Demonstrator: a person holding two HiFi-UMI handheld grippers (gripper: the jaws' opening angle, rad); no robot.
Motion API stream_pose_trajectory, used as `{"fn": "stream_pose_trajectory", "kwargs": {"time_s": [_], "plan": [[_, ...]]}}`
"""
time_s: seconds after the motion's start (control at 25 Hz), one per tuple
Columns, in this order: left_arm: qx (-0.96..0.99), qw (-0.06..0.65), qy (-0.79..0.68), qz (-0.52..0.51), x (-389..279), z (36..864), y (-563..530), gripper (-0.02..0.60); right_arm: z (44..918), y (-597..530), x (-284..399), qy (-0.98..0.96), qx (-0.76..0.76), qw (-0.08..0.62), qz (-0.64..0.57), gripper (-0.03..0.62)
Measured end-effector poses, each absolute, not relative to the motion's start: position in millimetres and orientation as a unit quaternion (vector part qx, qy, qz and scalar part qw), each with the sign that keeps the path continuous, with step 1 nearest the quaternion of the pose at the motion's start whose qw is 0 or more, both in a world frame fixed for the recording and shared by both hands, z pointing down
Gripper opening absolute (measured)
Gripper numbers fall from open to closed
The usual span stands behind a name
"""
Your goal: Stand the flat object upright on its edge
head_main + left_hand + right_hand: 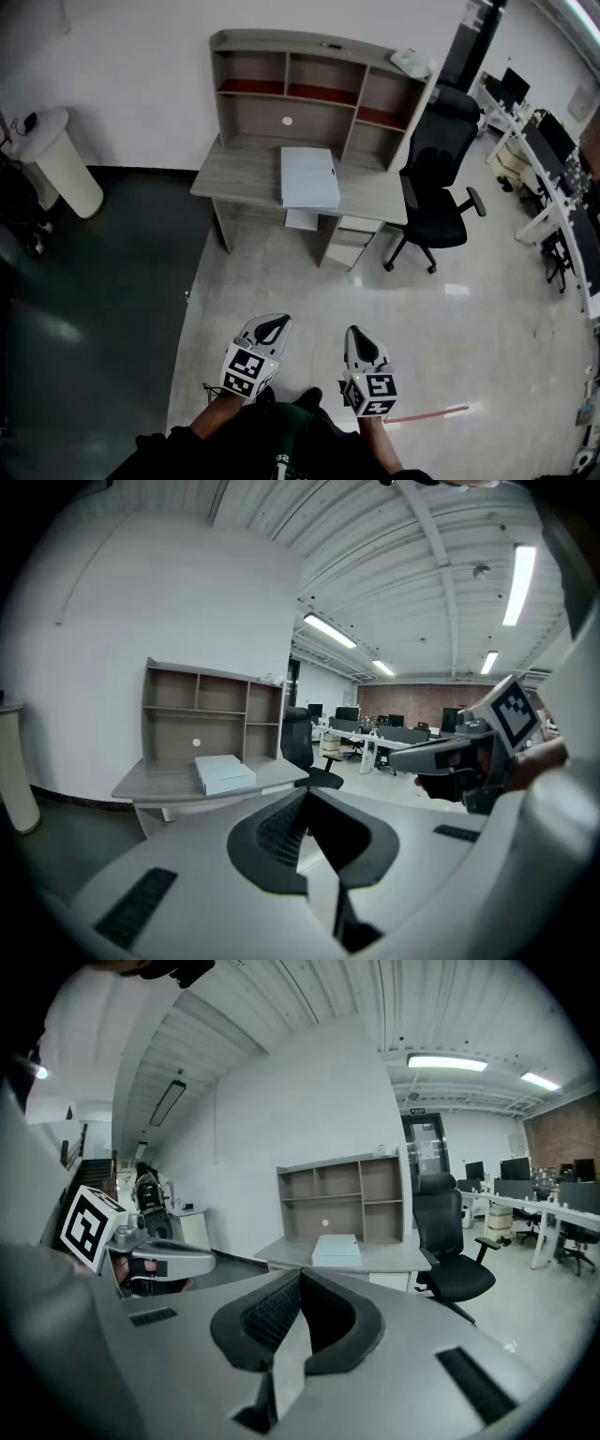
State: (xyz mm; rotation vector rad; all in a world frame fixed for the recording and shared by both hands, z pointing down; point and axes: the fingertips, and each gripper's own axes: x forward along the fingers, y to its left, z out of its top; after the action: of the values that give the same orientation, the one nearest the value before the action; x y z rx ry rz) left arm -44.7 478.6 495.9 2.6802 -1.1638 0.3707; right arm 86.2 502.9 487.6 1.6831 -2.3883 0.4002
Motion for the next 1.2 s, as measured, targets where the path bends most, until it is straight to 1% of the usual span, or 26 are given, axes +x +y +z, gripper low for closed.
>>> {"fn": "stream_pose_trajectory", "kwargs": {"time_s": [0.16,0.4,1.0,1.2], "plan": [[0.907,0.095,-0.391,0.124,-58,492,495,0.011,485,519,66,-0.807,0.568,0.095,0.135,0.032],[0.908,0.091,-0.391,0.117,-72,490,505,0.011,474,530,54,-0.805,0.576,0.070,0.122,0.035],[0.912,0.095,-0.384,0.105,-81,487,504,0.011,471,530,40,-0.807,0.572,0.082,0.120,0.035],[0.917,0.085,-0.375,0.102,-80,484,506,0.011,468,523,34,-0.813,0.565,0.083,0.114,0.034]]}}
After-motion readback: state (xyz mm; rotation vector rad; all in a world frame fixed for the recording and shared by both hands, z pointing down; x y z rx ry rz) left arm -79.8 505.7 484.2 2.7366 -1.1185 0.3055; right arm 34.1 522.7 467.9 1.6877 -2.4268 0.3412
